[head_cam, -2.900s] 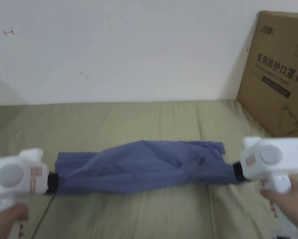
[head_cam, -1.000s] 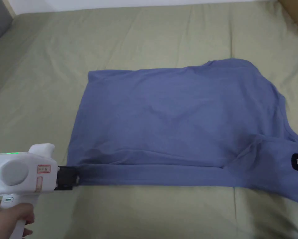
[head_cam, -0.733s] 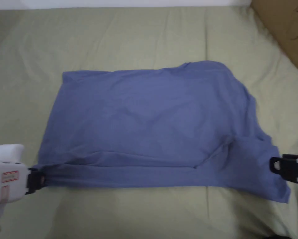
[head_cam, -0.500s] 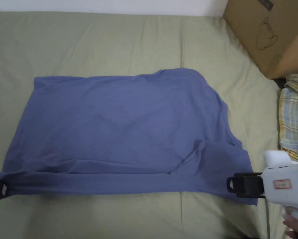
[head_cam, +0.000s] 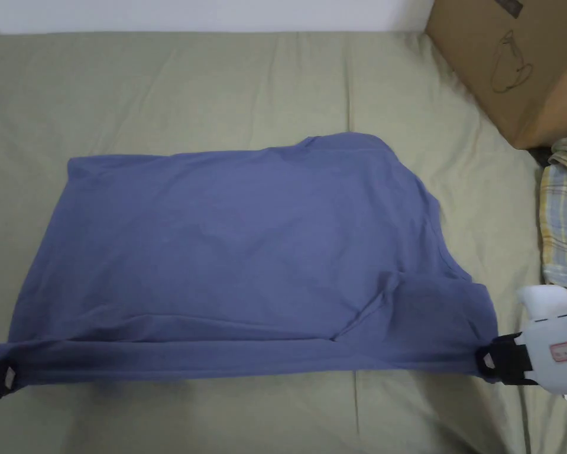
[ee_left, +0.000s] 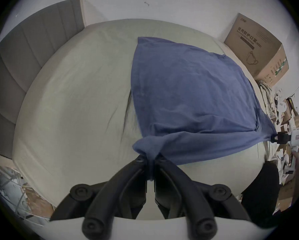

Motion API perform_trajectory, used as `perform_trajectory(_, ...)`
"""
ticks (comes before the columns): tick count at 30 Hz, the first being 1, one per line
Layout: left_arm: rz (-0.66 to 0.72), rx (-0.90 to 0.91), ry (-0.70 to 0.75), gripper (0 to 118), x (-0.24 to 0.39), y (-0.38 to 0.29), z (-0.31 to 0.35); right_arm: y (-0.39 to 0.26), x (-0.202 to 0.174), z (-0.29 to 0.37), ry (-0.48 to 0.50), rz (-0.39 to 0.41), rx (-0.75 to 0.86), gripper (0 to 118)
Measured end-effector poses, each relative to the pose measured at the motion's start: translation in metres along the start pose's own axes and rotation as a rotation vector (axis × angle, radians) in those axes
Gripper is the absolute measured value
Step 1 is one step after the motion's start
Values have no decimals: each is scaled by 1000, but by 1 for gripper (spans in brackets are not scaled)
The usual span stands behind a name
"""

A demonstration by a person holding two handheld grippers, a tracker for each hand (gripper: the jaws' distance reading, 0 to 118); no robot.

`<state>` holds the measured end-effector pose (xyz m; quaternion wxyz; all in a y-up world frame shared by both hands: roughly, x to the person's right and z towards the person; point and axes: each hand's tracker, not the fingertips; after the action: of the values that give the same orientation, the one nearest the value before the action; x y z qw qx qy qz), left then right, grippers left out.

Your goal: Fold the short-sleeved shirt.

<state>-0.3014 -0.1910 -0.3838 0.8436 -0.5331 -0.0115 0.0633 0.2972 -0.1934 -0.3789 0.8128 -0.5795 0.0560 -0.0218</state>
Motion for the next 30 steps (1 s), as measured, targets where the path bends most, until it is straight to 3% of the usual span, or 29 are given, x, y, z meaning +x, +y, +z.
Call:
perform_trajectory(8,79,123,-71,5,-8,65,12,90,21,33,166,-126,132,4)
perform_trajectory(16,82,29,-43,6,-6,169,-84,231,34,-61,114,-192,47,4)
perform_trajectory(18,88,8,-26,16,-7,181,-108,246,33,-90,70,-198,9,5)
perform_trajectory(19,91,7,-19,35,-8,183,-114,248,32,-99,61,-203,10,6)
perform_trajectory(20,97,4,5,74,-8,185,-120,249,32,-106,52,-211,16,15)
perform_trajectory(21,92,4,13,99,-10,185,-125,246,31,-108,30,-225,44,36)
perform_trajectory(22,87,10,10,114,-11,183,-124,241,27,-108,2,-227,91,72)
perform_trajectory(23,81,30,11,118,-11,180,-120,235,25,-104,-37,-210,143,116)
perform_trajectory(25,72,105,7,118,-9,171,-105,222,21,-91,-48,-198,152,110)
perform_trajectory(26,66,110,-17,118,-9,164,-97,216,16,-83,-26,-190,235,110)
perform_trajectory(28,48,128,-29,118,-6,148,-82,204,12,-71,-4,-163,227,110)
perform_trajectory(30,11,145,-25,107,-1,124,-59,172,-10,-40,-9,-119,272,102)
